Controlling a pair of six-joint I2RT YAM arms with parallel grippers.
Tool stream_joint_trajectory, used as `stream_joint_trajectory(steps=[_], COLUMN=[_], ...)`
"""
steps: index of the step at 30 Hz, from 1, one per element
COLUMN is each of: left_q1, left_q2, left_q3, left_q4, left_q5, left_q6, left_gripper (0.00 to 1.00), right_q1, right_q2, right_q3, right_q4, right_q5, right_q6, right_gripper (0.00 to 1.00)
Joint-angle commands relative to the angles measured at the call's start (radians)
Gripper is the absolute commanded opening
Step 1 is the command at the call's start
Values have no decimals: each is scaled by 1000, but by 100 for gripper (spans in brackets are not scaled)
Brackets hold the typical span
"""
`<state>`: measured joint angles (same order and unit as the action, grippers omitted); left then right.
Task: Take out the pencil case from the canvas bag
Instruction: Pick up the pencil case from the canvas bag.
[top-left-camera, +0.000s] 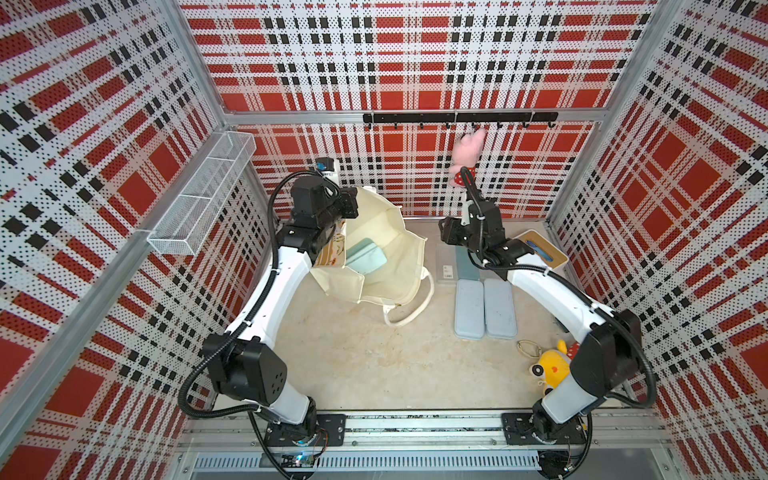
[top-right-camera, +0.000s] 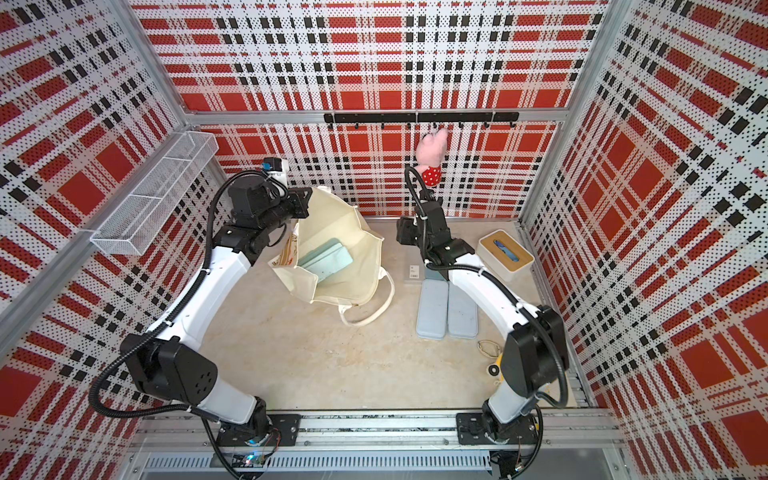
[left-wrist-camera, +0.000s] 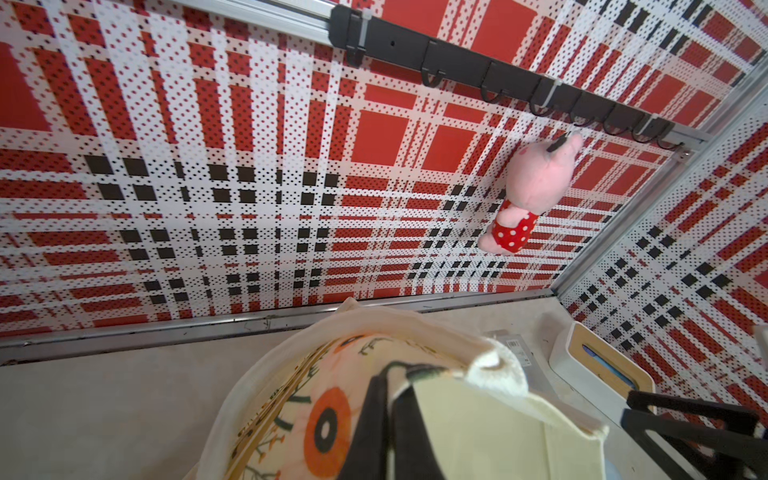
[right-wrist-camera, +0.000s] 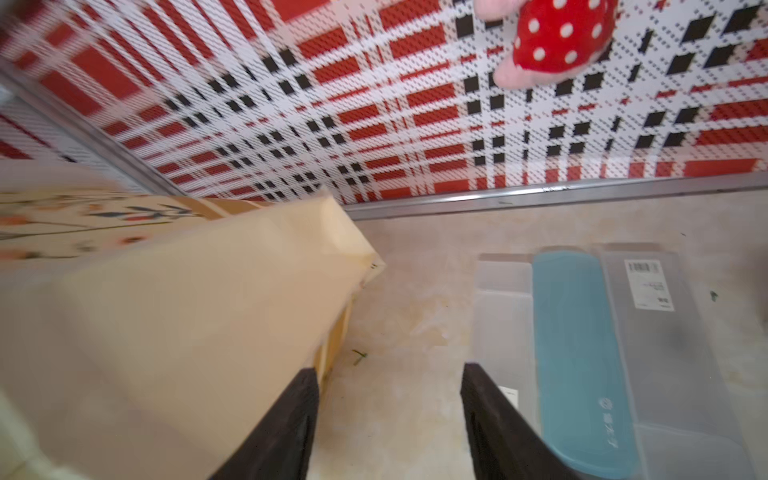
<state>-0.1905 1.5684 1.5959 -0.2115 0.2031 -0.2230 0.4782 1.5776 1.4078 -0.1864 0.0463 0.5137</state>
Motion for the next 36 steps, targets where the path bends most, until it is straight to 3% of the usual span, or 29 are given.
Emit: stream_joint_trajectory(steps=[1, 8, 16, 25, 29, 36], left_q1=[-6, -18, -26, -39, -49, -93], left_q2=[-2, 36, 62, 20, -16, -91], left_q3=[66, 96, 131, 97, 63, -4], left_q4=[178, 213, 216, 231, 251, 278], left_q5=[53, 139, 182, 191, 181, 136], left_q6=[31, 61, 99, 99, 86, 80], left_gripper=[0, 0, 0, 0, 0, 0], right_q1=[31, 236, 363, 372, 359, 310], right_q2=[-110, -203, -16, 286, 430, 559], right_q3=[-106, -162, -84, 103, 228, 359], right_q4=[215, 246, 161, 17, -39, -55], right_q5=[-121, -20, 14, 175, 165, 89], right_q6=[32, -44, -133, -45, 12, 257], right_gripper=[57, 51, 40, 40, 43, 61])
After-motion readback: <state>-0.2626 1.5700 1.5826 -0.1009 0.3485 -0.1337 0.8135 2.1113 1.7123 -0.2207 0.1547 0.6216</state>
